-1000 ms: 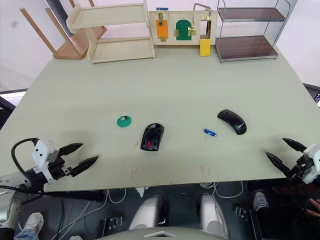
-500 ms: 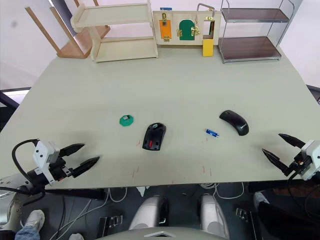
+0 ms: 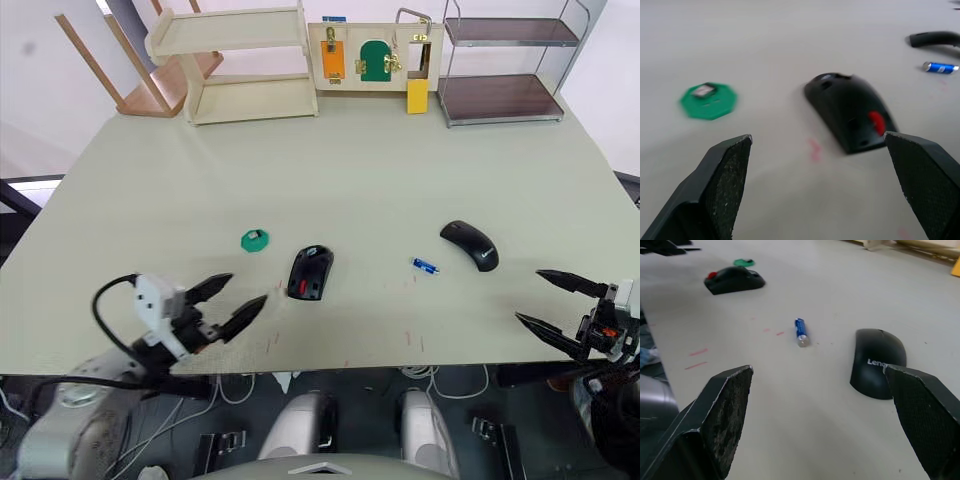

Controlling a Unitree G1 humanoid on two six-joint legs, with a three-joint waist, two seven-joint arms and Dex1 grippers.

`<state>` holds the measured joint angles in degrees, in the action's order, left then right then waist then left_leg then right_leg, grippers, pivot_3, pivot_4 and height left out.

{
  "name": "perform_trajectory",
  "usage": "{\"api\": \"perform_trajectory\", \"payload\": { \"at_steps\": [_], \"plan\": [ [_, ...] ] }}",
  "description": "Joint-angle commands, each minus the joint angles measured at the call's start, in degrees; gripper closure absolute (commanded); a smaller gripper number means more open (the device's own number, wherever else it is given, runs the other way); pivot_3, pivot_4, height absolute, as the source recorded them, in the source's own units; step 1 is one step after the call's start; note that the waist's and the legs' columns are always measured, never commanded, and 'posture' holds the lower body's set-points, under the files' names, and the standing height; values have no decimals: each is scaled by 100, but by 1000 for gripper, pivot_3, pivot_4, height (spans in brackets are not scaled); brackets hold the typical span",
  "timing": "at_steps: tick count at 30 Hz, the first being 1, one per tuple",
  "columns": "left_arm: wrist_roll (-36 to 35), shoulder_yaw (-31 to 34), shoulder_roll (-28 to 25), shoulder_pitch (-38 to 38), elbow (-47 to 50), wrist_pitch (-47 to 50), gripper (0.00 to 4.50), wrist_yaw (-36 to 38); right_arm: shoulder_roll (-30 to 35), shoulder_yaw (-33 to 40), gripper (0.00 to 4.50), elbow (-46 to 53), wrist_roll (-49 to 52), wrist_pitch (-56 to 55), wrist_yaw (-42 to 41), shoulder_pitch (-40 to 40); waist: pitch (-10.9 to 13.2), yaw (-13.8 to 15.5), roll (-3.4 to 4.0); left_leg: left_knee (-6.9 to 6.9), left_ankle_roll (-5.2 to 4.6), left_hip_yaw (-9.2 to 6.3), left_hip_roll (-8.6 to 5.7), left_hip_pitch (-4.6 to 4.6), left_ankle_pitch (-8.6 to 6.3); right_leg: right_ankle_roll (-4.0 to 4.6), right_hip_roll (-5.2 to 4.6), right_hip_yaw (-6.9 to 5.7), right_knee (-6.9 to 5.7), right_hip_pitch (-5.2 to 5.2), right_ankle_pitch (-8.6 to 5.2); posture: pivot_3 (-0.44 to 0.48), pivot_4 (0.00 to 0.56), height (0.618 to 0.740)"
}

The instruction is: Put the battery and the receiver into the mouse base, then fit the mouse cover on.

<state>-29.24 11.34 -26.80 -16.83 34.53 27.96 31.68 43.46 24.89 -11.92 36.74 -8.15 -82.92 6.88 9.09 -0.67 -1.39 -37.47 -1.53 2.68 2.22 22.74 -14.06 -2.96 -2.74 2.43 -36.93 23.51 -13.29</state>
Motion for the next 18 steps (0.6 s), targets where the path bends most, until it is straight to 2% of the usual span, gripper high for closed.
{"api": "perform_trajectory", "payload": {
  "at_steps": [1,7,18],
  "plan": [
    [135,-279,170,148,583,385,0,-671,111,147,117,-52,213,41,-333,-106,0,0,0,0,0,0,1,0,0,0,2,0,0,0,0,0,150,740],
    [868,-1185,685,668,737,927,0,-1813,155,148,117,-385,150,2,-641,-261,-3,4,5,-7,0,-6,-4,-3,0,-1,9,2,-2,-6,2,0,150,740],
    [1528,-1926,1563,1422,416,1474,0,-2825,302,184,117,-844,169,-78,-958,-395,-3,10,5,-20,0,-10,-7,-1,1,-7,9,3,-2,-12,5,0,150,740]
  ]
}}
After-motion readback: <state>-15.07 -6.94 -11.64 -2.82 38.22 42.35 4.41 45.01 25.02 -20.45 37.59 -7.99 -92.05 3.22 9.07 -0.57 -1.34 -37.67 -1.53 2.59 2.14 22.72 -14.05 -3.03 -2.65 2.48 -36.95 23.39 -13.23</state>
